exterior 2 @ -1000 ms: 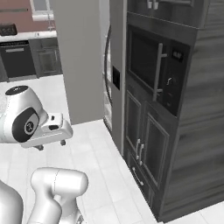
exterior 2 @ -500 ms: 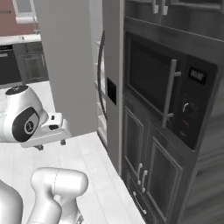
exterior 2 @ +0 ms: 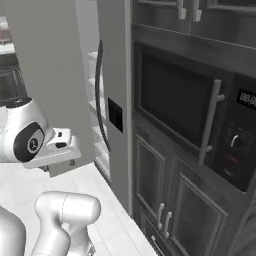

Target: Place the cold items (onion and orange) from the fridge in one tupperware on the dining counter. Place the warm items (hot dog and kebab skewer) in the stove area in another tupperware.

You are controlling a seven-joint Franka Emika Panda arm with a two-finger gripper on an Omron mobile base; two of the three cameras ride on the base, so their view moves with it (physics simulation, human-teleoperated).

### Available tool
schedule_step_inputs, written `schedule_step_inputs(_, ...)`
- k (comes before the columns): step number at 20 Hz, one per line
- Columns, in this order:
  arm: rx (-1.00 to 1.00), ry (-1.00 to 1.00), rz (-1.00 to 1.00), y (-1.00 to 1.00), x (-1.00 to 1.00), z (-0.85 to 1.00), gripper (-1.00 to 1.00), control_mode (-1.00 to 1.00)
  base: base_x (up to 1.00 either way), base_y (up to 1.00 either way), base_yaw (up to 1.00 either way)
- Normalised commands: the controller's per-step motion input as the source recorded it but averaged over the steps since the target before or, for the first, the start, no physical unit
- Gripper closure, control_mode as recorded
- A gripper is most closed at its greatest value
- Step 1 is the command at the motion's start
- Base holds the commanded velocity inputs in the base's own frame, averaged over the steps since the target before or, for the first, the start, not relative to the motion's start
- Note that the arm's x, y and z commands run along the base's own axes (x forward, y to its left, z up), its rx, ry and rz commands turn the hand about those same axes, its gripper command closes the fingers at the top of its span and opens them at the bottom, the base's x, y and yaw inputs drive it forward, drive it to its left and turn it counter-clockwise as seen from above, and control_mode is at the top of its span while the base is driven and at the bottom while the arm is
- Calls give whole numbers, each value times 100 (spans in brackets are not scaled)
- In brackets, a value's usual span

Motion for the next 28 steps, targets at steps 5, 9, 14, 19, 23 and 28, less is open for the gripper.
schedule_step_inputs(5, 0, 0, 0, 0, 0, 0, -100, 100, 28, 53, -46)
schedule_step_inputs(9, 0, 0, 0, 0, 0, 0, -100, 100, 17, 65, -51)
schedule_step_inputs(14, 0, 0, 0, 0, 0, 0, -100, 100, 1, 79, -53)
schedule_step_inputs(19, 0, 0, 0, 0, 0, 0, -100, 100, 0, 92, -49)
schedule_step_inputs(23, 0, 0, 0, 0, 0, 0, -100, 100, 0, 92, -50)
schedule_step_inputs(28, 0, 0, 0, 0, 0, 0, -100, 100, -1, 77, -47)
